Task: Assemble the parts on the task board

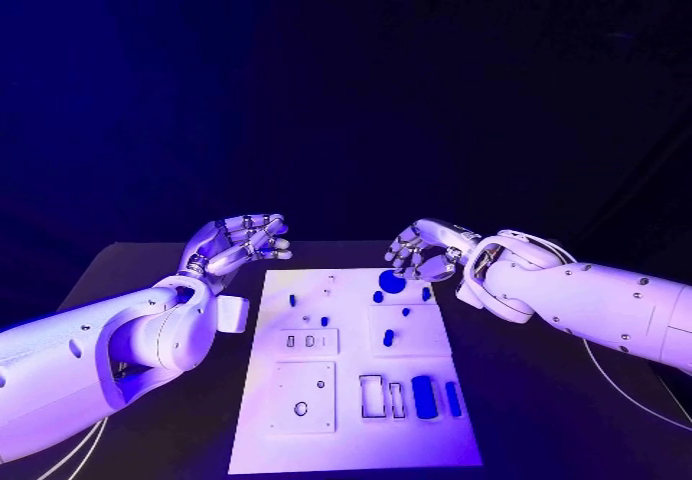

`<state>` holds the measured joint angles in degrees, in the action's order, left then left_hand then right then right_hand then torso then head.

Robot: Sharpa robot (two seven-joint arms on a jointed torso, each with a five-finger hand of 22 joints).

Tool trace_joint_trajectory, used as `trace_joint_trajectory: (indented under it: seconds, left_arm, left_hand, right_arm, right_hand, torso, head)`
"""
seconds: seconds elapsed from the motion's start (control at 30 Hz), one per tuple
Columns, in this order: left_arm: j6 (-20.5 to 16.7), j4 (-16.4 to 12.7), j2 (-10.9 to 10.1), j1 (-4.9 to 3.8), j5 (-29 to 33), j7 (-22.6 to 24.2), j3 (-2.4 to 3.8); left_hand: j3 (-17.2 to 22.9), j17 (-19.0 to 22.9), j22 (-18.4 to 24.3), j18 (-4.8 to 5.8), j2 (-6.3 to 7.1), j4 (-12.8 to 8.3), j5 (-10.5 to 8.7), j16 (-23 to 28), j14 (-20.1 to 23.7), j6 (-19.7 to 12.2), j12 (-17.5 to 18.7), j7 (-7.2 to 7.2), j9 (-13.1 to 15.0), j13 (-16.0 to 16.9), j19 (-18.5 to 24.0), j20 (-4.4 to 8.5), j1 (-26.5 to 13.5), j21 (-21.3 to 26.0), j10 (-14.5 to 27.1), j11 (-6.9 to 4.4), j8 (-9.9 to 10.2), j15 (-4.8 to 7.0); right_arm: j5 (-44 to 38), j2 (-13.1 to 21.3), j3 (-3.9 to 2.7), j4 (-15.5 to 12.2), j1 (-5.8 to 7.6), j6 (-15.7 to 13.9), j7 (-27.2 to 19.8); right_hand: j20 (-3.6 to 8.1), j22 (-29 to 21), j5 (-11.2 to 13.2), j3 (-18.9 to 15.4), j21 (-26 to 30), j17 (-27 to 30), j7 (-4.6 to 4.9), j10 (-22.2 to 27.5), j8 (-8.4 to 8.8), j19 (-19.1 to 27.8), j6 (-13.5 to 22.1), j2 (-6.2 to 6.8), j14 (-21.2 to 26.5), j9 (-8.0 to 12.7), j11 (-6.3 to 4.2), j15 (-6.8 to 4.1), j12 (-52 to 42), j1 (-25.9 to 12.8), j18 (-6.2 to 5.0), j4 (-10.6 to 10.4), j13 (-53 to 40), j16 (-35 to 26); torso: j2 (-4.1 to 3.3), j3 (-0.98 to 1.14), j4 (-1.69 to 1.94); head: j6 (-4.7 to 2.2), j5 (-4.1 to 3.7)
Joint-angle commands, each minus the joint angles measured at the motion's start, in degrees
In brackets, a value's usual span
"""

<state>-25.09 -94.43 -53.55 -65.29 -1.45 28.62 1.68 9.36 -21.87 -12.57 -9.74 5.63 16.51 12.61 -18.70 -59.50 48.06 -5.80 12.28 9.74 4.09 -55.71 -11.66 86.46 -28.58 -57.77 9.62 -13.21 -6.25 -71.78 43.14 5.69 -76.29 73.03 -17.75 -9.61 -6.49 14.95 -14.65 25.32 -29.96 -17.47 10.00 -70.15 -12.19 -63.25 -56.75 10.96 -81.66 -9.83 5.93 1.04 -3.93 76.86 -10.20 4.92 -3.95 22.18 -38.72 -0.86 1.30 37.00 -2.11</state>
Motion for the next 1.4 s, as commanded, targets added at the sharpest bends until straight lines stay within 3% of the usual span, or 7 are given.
trace_joint_trajectory:
  seconds: [0.03, 0.3, 0.37, 0.5, 0.9, 1.17, 1.4]
  left_arm:
    - [2.5, -1.3, -0.2, -0.15, -1.0, -0.3, 0.23]
    - [3.1, -2.0, -0.4, -0.26, -1.0, -0.6, 0.42]
    - [3.2, -2.0, -0.4, -0.28, -1.0, -0.7, 0.43]
    - [3.4, -2.0, -0.4, -0.34, -0.9, -0.9, 0.45]
    - [3.8, -2.1, -0.7, -0.42, -0.6, -1.2, 0.46]
    - [4.1, -2.3, -1.0, -0.91, -0.3, -1.6, 0.46]
    - [4.3, -2.3, -1.0, -0.99, -0.3, -1.7, 0.46]
  left_hand:
    - [0.5, -0.9, -0.6, -0.58, 0.71, -0.1, -0.28, -0.5, -0.4, 0.5, 0.6, 0.63, 0.1, -0.1, -0.2, 0.16, -0.2, -1.1, -0.5, 0.07, -0.1, -0.03]
    - [1.0, -3.7, -2.6, -0.56, 1.06, -0.1, -0.30, -1.9, -0.7, 0.3, 1.4, 0.60, 0.4, -0.1, 0.1, 0.47, -0.5, -4.4, -0.6, 0.01, 0.2, 0.20]
    - [1.1, -4.1, -3.0, -0.57, 1.12, -0.1, -0.31, -2.1, -0.7, 0.3, 1.5, 0.61, 0.5, -0.1, 0.2, 0.51, -0.6, -5.0, -0.6, 0.01, 0.2, 0.22]
    - [1.1, -4.5, -3.3, -0.56, 1.19, -0.1, -0.32, -2.2, -0.6, 0.2, 1.7, 0.65, 0.5, -0.1, 0.3, 0.53, -0.7, -5.5, -0.5, 0.04, 0.3, 0.21]
    - [1.3, -5.2, -3.9, -0.51, 1.26, -0.1, -0.31, -2.1, 0.1, 0.0, 1.9, 0.73, 0.6, -0.1, 0.7, 0.49, -0.9, -6.5, -0.2, 0.14, 0.4, 0.09]
    - [1.5, -5.9, -4.5, -0.38, 1.34, -0.1, -0.35, -0.8, 2.2, -0.4, 2.0, 1.03, 0.8, -0.2, 2.8, 0.08, -1.1, -7.2, 0.3, 0.49, 0.7, -0.44]
    - [1.6, -6.0, -4.5, -0.38, 1.37, -0.1, -0.37, 0.0, 3.0, -0.5, 2.0, 1.13, 0.9, -0.2, 3.8, -0.18, -1.1, -7.2, 0.5, 0.63, 0.7, -0.68]
  right_arm:
    - [-13.2, -0.5, -0.03, -0.6, 0.08, 3.8, 5.5]
    - [-18.3, -2.6, 0.06, -0.1, 0.08, 4.9, 8.8]
    - [-18.8, -3.0, 0.09, 0.2, 0.07, 4.9, 9.3]
    - [-19.6, -4.0, 0.17, 1.1, 0.06, 5.0, 10.2]
    - [-21.1, -6.0, 0.59, 3.0, -0.28, 7.6, 11.9]
    - [-21.5, -6.7, 0.75, 3.7, -0.48, 9.0, 13.0]
    - [-20.9, -7.6, 0.79, 4.8, -0.62, 9.7, 13.4]
  right_hand:
    - [0.82, 2.5, -0.3, -0.5, -3.6, -3.6, -0.25, 0.2, 0.23, -0.9, -0.8, 0.94, -1.9, -0.2, -0.38, -0.40, 0.4, -0.5, -0.08, -0.4, 0.0, 3.9]
    - [1.09, 9.2, -0.2, 0.9, -11.8, -16.2, -0.86, 2.3, 1.21, -2.1, -1.2, 2.89, -2.3, -1.8, -0.55, -0.68, 0.4, -1.8, -0.17, -2.8, -0.7, 20.4]
    - [1.05, 10.7, -0.2, 1.1, -13.4, -24.3, -0.87, 2.7, 1.25, -2.7, -1.2, 3.06, -3.2, -2.3, -0.54, -0.62, 0.3, -1.8, -0.11, -3.2, -0.9, 28.8]
    - [0.94, 19.0, -0.5, 1.7, -19.9, -32.2, -0.84, 3.1, 1.19, -5.1, -1.2, 3.31, -3.2, -3.1, -0.46, -0.47, 0.3, -1.6, 0.92, -3.8, -1.2, 37.4]
    - [0.69, 33.8, -0.6, 2.2, -31.1, -43.9, -0.91, 3.5, 1.15, -10.0, -1.0, 3.69, -4.3, -4.5, -0.44, -0.33, 0.2, -1.8, 2.97, -5.1, -2.0, 49.0]
    - [0.30, 49.5, -0.5, 2.9, -42.7, -55.3, -1.24, 2.6, 1.07, -15.7, -0.5, 3.89, -5.7, -5.8, -0.77, -0.61, 0.0, -1.6, 5.38, -6.2, -3.6, 58.4]
    - [0.23, 50.3, -0.1, 3.4, -43.4, -55.8, -1.21, 2.8, 0.91, -15.7, -0.6, 3.68, -5.7, -6.2, -0.70, -0.54, 0.1, -1.5, 5.43, -6.5, -3.7, 59.1]
  torso:
    - [-1.11, -0.06, 0.28]
    - [-1.41, -0.17, 0.48]
    - [-1.48, -0.18, 0.48]
    - [-1.60, -0.23, 0.55]
    - [-1.85, -0.22, 0.48]
    - [-2.18, -0.20, 0.52]
    - [-2.25, -0.21, 0.54]
  head:
    - [-0.10, -0.25]
    - [-0.12, -0.22]
    - [-0.15, -0.27]
    - [-0.15, -0.19]
    - [0.28, -0.18]
    - [0.74, -0.16]
    - [1.03, -0.06]
